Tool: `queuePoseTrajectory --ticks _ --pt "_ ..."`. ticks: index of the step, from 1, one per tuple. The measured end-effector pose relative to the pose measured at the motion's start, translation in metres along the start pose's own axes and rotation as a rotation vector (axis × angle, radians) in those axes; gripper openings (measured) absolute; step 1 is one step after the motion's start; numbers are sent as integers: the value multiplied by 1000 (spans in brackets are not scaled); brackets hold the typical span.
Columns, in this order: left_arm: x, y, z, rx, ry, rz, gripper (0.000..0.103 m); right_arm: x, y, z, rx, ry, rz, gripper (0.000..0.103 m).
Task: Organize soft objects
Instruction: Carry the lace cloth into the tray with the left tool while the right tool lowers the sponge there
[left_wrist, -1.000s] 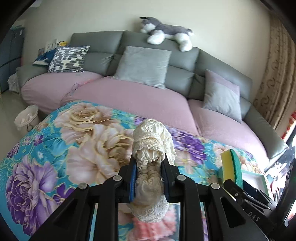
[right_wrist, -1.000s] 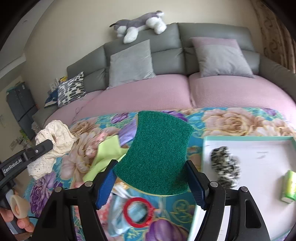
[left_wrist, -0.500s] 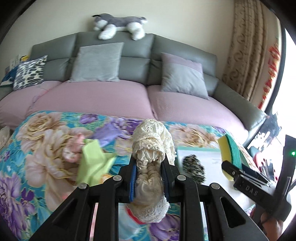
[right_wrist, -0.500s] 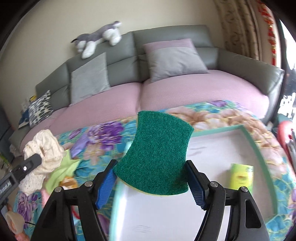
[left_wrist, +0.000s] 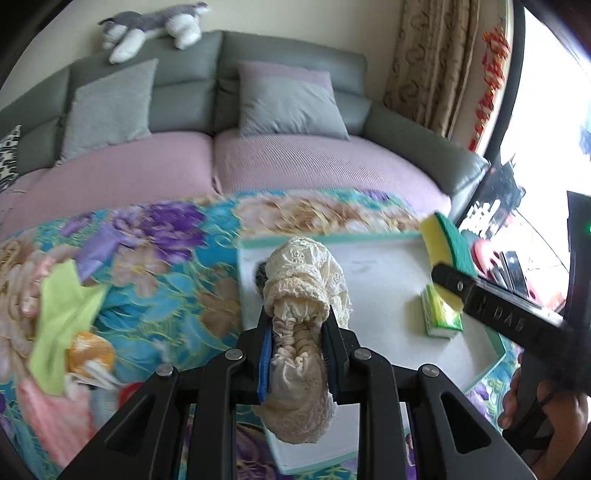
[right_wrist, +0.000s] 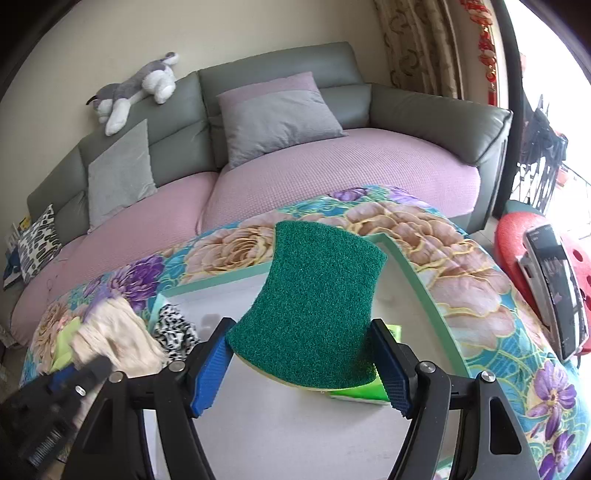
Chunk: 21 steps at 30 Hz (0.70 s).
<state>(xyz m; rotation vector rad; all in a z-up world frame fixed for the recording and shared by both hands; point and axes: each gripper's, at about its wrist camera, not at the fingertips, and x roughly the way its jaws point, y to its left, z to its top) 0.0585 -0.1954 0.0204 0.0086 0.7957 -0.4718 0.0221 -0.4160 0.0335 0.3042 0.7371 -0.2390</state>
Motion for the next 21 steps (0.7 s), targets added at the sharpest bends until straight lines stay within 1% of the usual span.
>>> queuePoseTrajectory --ticks 3,5,10,14,21 --pt "10 -6 -4 1 31 -48 25 1 -8 0 14 0 -10 75" --pt "15 -10 -6 6 48 -53 25 1 -11 -1 20 1 -15 75" --pt "32 -6 -11 -14 82 -40 25 7 -12 -2 19 7 -7 75" --pt "47 -1 -15 -23 117 -15 25 14 -7 -4 -1 25 -9 75" --pt "60 6 -17 -27 159 9 26 23 -3 -7 -19 46 -25 75"
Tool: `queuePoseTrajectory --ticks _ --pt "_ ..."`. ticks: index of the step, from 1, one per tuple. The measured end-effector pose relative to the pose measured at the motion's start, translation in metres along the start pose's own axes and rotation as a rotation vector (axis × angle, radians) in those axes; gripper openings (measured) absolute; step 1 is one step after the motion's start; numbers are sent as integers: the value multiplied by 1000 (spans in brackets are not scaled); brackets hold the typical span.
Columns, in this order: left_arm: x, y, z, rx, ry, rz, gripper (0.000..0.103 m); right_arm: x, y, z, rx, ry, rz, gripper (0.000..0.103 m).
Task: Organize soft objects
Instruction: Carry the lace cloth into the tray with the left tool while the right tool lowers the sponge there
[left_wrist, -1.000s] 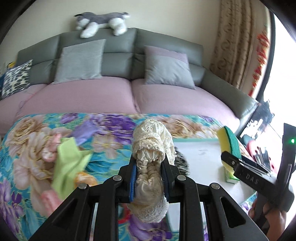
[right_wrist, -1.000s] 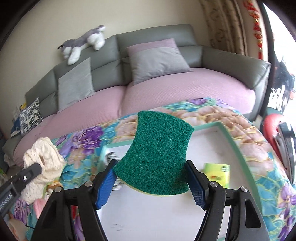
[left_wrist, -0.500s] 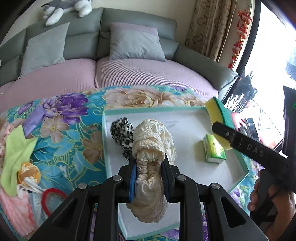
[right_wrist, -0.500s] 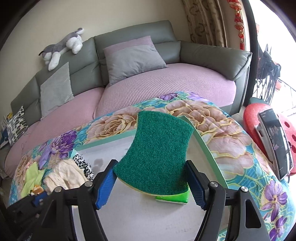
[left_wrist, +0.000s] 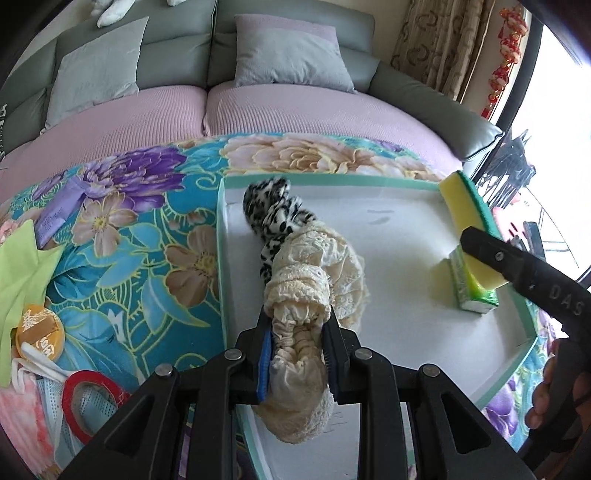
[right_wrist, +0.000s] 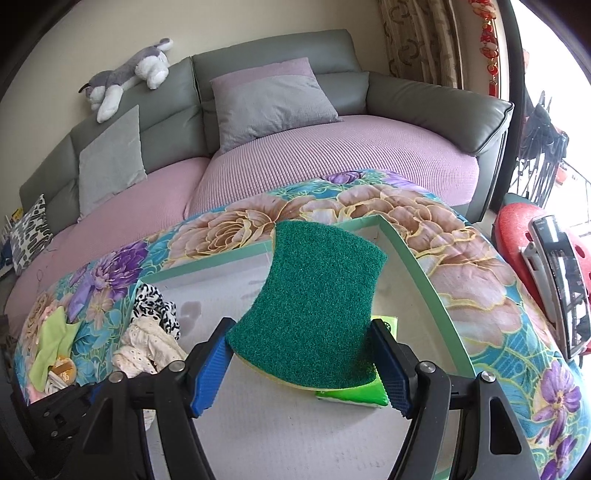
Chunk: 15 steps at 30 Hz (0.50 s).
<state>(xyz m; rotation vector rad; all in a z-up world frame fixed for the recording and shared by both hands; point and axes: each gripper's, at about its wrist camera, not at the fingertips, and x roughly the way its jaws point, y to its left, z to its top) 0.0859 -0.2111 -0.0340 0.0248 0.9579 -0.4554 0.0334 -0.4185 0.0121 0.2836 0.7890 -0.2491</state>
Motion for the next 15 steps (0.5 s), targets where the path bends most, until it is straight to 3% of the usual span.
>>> queuePoseTrajectory --ticks 15 --pt "8 3 4 19 -1 -6 34 11 10 -1 -32 20 -7 76"
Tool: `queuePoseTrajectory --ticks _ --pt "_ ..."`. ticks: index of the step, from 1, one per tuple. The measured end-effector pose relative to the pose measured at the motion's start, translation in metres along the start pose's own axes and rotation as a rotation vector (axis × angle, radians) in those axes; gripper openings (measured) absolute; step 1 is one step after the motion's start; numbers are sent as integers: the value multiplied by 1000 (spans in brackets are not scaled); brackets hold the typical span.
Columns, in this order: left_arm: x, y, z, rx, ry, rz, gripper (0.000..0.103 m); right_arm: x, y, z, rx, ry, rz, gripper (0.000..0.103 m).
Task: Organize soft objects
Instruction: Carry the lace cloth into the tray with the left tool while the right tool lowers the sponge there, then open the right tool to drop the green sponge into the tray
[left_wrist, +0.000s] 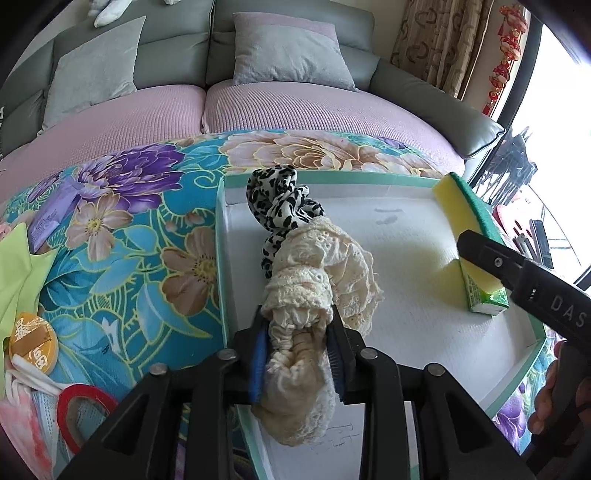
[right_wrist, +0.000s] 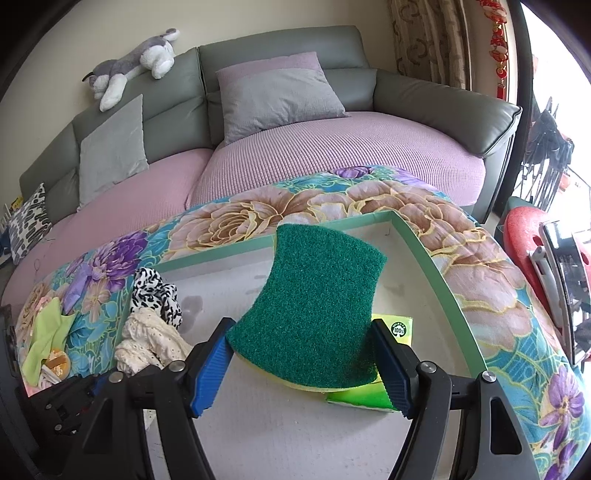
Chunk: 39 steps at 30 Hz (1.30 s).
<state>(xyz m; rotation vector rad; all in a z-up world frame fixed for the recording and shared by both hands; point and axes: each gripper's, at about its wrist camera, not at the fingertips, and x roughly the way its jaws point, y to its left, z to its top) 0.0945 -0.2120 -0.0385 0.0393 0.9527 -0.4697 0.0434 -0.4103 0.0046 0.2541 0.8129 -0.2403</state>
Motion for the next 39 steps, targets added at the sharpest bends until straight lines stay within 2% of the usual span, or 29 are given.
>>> queuePoseTrajectory --ticks 7,9,14,16,18,22,25,26,28,29,30,32,35,39 --pt "-6 -6 1 27 5 -8 46 2 1 0 -3 5 -1 76" --pt "-10 -7 2 33 6 7 55 2 1 0 -3 7 0 76" --pt "-23 -1 4 16 -6 -1 56 5 2 -1 -11 17 -2 76" --pt "-31 -1 6 19 -24 14 61 5 3 -1 -14 19 -7 76" --pt "-40 1 8 19 -46 32 61 5 3 -2 -14 21 -10 76" --pt "-54 14 12 -39 -101 38 61 5 3 -2 -16 23 -11 76" --pt "-59 26 13 -78 -123 78 62 5 4 -2 -21 22 -17 76" --pt "-58 28 13 -82 -124 96 65 5 4 -2 -21 21 -20 77" --pt "-58 33 12 -87 -129 126 79 5 4 -2 -16 22 -26 80" --pt "-59 35 12 -91 -137 141 86 5 4 -2 -16 24 -29 88" --pt "-61 36 12 -92 -145 152 87 6 3 -3 -16 24 -37 101" --pt "-61 38 12 -89 -153 172 88 3 4 -2 -13 9 -50 103" --pt "-60 40 10 -87 -149 191 98 -4 0 0 20 -20 -47 103" --pt "-59 43 10 -102 -149 197 98 -5 -3 1 34 -14 -57 103"
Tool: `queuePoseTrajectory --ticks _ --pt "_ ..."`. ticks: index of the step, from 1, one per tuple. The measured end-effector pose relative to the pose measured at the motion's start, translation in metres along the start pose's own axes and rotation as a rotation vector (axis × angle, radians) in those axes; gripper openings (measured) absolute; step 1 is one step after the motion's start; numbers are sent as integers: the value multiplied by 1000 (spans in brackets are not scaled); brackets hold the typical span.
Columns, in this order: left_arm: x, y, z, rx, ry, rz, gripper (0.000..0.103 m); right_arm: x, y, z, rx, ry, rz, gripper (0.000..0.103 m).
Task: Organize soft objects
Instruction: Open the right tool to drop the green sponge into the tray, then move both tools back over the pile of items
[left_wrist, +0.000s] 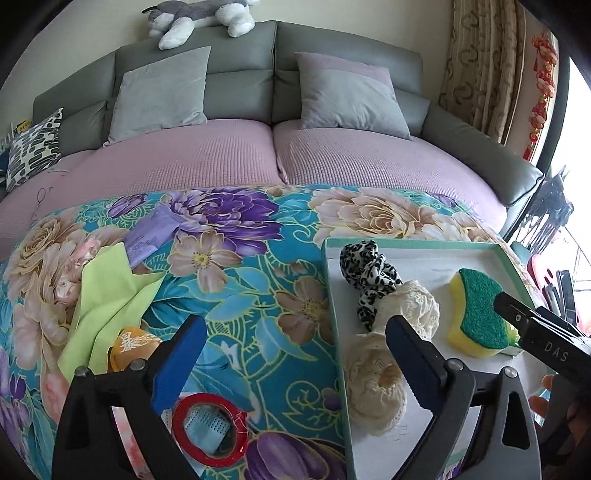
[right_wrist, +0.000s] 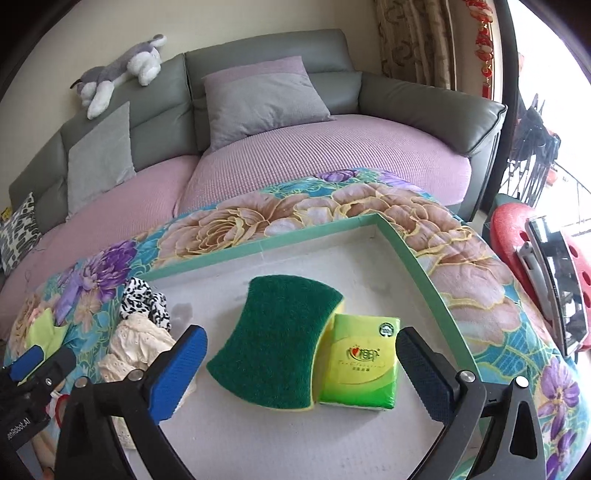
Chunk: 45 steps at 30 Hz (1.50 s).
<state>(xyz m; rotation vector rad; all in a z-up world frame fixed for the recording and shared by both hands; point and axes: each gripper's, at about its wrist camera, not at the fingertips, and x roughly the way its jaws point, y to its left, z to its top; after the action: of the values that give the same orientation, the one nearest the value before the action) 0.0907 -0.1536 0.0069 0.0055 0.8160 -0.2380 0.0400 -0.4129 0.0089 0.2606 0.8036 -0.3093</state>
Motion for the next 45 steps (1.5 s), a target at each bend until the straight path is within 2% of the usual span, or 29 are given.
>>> queuePoseTrajectory --ticks 8,17,22,31,36,45 --pt "-2 7 1 -25 -23 10 98 -8 -3 1 15 -25 -7 103" --pt "-12 15 4 -8 -68 66 98 -10 -6 0 19 -5 -30 103" --pt "-23 28 6 -49 -103 60 98 -15 -8 0 28 -9 -40 103" --pt "-44 70 8 -122 -143 114 98 -16 5 -1 -4 -1 -61 103" --pt "-63 106 5 -185 -174 185 98 -19 18 -1 -24 -7 -66 103" --pt "-84 165 -11 -280 -179 340 98 -26 65 -5 -106 -13 0 103"
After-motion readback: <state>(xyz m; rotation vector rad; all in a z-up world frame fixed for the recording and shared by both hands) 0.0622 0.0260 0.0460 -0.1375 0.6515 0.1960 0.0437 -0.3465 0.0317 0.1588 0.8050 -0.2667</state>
